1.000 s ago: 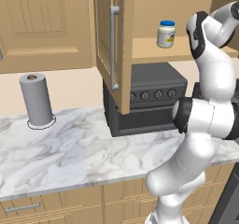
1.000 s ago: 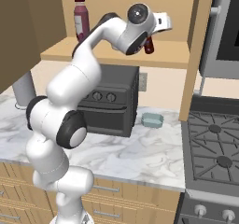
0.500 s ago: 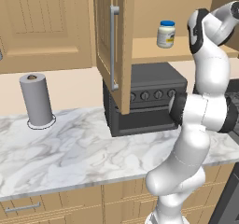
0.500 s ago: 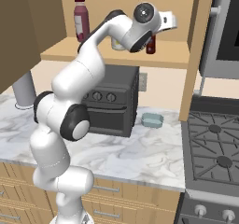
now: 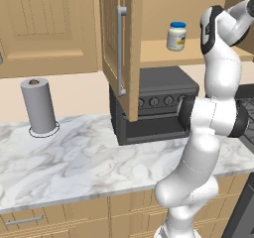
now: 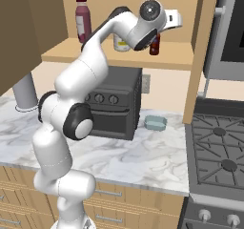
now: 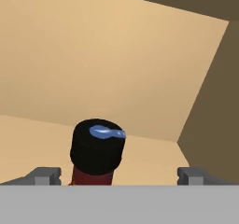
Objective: Pick the mayonnaise and condiment bottle from the counter and place them in the cabinet.
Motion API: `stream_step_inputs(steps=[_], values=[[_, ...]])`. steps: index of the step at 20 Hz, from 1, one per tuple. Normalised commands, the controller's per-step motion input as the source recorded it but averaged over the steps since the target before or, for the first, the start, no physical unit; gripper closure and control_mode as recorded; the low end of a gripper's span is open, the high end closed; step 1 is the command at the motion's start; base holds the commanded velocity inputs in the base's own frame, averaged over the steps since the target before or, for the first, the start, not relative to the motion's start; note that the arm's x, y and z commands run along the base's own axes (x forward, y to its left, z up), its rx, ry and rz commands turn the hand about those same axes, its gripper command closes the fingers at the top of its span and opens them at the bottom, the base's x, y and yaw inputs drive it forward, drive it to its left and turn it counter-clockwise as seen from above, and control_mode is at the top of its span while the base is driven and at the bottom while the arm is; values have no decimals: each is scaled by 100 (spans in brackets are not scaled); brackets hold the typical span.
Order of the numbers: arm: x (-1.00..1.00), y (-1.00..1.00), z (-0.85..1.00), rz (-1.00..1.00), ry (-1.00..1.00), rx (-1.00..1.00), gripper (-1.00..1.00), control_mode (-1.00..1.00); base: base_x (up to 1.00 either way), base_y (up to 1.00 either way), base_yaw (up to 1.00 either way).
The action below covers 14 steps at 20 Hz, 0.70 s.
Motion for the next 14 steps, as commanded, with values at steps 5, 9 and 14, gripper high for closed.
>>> stream_step_inputs(steps=[5,9,14], values=[[-39,0,0,1,-3,0,-100,-100,0,0,0],[-61,5,-2,2,-3,0,-100,-100,0,0,0],[-78,25,-12,2,-4,0,-100,-100,0,0,0]])
